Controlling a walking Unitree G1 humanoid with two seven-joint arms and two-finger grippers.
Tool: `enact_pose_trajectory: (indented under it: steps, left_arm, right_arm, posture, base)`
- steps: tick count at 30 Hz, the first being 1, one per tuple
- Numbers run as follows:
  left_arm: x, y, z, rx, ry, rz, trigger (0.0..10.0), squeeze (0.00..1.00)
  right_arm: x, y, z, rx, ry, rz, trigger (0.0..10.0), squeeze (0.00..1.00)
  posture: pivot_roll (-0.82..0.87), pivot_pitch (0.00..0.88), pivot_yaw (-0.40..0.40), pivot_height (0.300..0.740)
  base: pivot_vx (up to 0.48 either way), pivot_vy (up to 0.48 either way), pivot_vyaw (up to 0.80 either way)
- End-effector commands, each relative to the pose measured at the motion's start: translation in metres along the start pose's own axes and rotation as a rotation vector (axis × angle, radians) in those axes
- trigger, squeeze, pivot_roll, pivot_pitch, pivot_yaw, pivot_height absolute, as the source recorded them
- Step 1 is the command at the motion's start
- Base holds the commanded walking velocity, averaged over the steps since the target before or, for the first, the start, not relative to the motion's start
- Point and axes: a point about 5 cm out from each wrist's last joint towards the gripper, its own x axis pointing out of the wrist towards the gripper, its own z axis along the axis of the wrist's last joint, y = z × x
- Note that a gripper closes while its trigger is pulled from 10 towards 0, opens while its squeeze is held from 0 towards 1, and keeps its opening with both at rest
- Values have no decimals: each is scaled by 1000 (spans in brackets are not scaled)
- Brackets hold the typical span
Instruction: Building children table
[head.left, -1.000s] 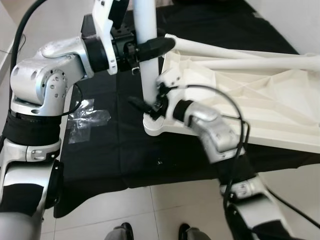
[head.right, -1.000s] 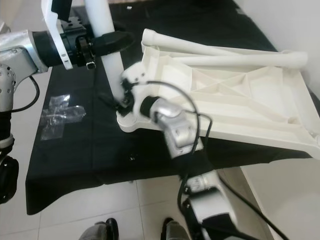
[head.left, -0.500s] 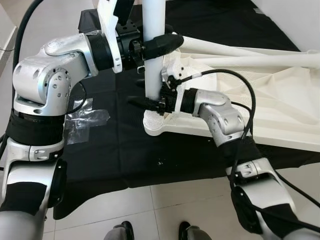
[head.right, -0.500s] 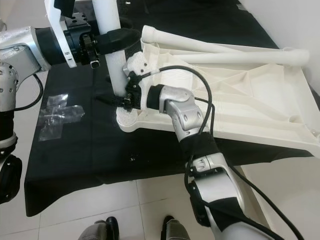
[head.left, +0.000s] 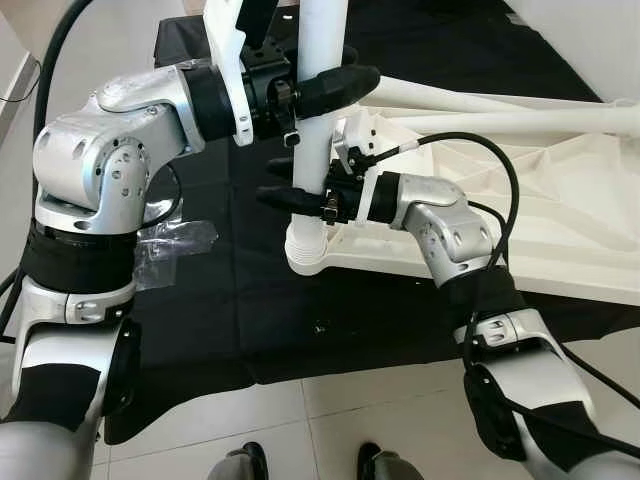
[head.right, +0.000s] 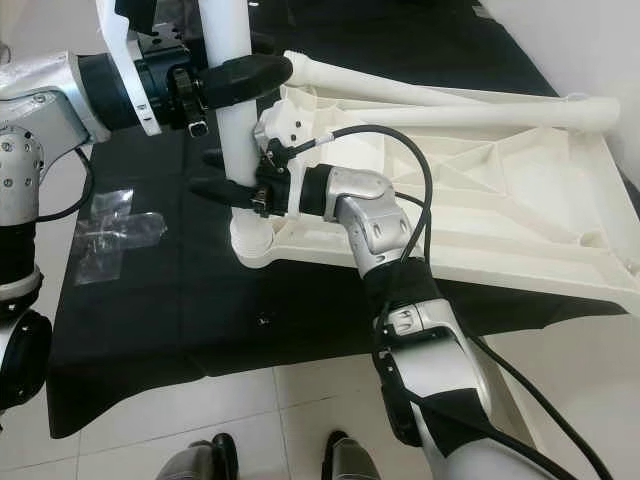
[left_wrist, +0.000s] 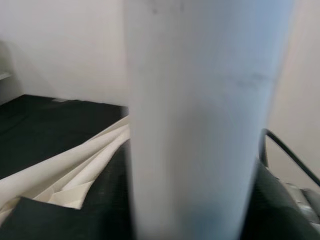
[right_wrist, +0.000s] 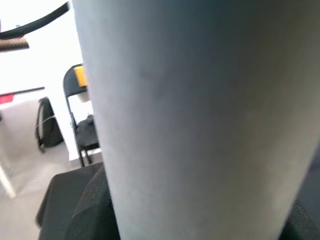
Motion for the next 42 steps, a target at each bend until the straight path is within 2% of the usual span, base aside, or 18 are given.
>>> enact_pose_trajectory:
  steps: [1,8,10,12,14,15,16,18,19,23,30,36,39,42]
  left_arm:
    - [6,-10,7,24,-36,-81,10000,1000]
    - [3,1,8,17,-56,-34,10000,1000]
    - [3,9,10,16,-63,3,10000,1000]
    - [3,14,12,23,-62,35,10000,1000]
    - [3,14,12,23,-62,35,10000,1000]
    - [0,15,15,18,-68,51,10000,0]
    - [0,15,15,18,-68,51,10000,0]
    - [-2,15,18,8,-74,59,10000,0]
    - [-5,15,17,7,-72,68,10000,0]
    - [-8,14,15,5,-67,74,10000,0]
    - [-16,10,11,22,-60,101,10000,0]
    - [-20,9,11,32,-59,139,10000,0]
    - [-28,12,15,34,-80,182,10000,0]
    - [-48,19,25,18,-144,280,10000,0]
  right_arm:
    - [11,9,-3,-14,19,57,0,0]
    - [9,7,-4,-20,11,10,0,0]
    - [6,4,-5,-27,13,-112,0,0]
    - [8,3,-11,-35,25,-316,0,0]
    - [8,3,-11,-35,25,-316,0,0]
    - [7,7,-38,-23,136,-740,0,0]
    - [7,7,-38,-23,136,-740,0,0]
    - [4,24,-57,-3,201,-898,0,0]
    - [7,31,-60,20,201,-899,0,0]
    - [10,35,-59,45,185,-906,0,0]
    - [15,29,-49,5,167,-920,0,0]
    - [13,30,-43,21,160,-975,0,0]
    - [5,21,-40,28,148,-1012,0,0]
    - [-18,0,-29,12,87,-1117,0,0]
  posture:
    - [35,250,9,740]
    - [35,250,9,740]
    - [27,248,3,740]
    - [29,249,1,740]
    - [29,249,1,740]
    - [34,248,-3,740]
    - [34,248,-3,740]
    - [41,253,1,740]
    - [41,240,0,740]
    - [42,238,1,740]
    - [34,219,-14,740]
    - [30,217,-13,740]
    - [29,216,-14,740]
    - [26,217,-14,740]
  base:
    - [0,0,0]
    - [0,0,0]
    - [0,0,0]
    - [0,0,0]
    - [0,0,0]
    - [0,0,0]
    - [0,0,0]
    - [0,0,0]
    - [0,0,0]
    - [0,0,0]
    - [0,0,0]
    - [0,0,0]
    - [0,0,0]
    - [0,0,0]
